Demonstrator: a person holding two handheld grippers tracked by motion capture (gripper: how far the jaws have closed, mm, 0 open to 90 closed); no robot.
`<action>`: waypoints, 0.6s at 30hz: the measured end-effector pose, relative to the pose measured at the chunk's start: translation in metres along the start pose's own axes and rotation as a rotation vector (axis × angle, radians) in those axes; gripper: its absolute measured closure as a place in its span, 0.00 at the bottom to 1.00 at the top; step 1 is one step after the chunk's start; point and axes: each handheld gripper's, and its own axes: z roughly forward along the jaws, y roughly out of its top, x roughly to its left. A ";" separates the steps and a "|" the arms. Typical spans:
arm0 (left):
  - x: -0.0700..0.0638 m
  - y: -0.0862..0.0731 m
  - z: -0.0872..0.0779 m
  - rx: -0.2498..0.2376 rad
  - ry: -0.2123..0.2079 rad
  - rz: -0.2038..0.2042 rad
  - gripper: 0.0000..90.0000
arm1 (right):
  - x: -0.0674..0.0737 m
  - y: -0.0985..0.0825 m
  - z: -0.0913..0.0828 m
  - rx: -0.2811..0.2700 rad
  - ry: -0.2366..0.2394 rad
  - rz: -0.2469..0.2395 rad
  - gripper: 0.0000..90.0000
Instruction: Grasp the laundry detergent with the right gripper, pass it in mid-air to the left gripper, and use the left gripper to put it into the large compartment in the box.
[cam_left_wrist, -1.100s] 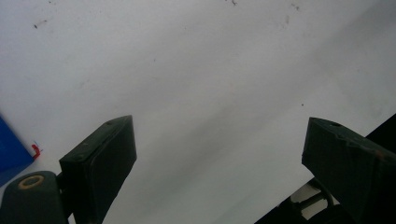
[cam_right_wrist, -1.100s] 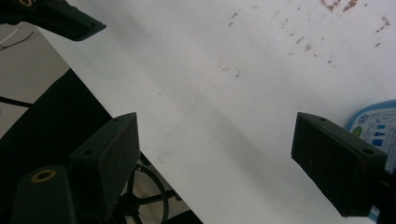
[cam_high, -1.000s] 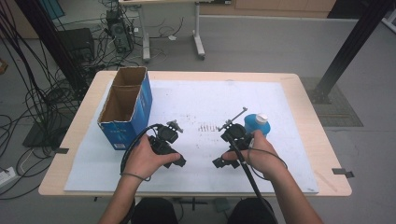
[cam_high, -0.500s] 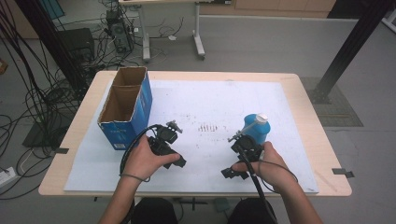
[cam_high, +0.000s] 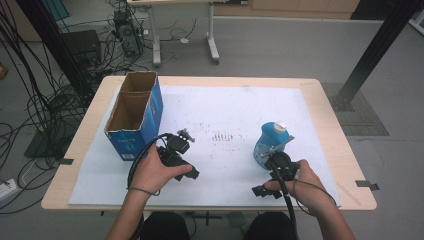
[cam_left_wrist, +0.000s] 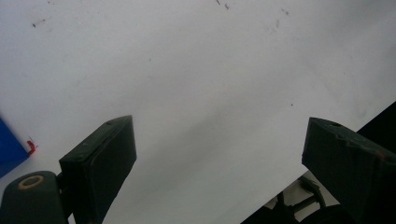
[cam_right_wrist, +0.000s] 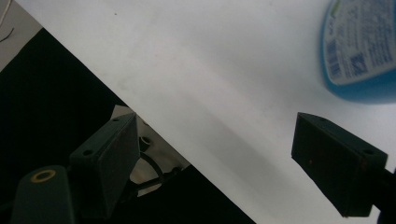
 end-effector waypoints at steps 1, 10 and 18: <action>0.000 0.000 0.000 -0.001 -0.001 -0.002 0.11 | -0.002 -0.002 -0.001 0.001 -0.004 0.002 0.16; -0.002 -0.001 -0.001 -0.007 -0.010 0.000 0.11 | -0.015 -0.014 -0.006 -0.002 -0.024 0.026 0.16; -0.003 0.001 -0.004 -0.007 -0.007 0.003 0.11 | -0.028 -0.016 -0.012 -0.005 -0.044 0.044 0.16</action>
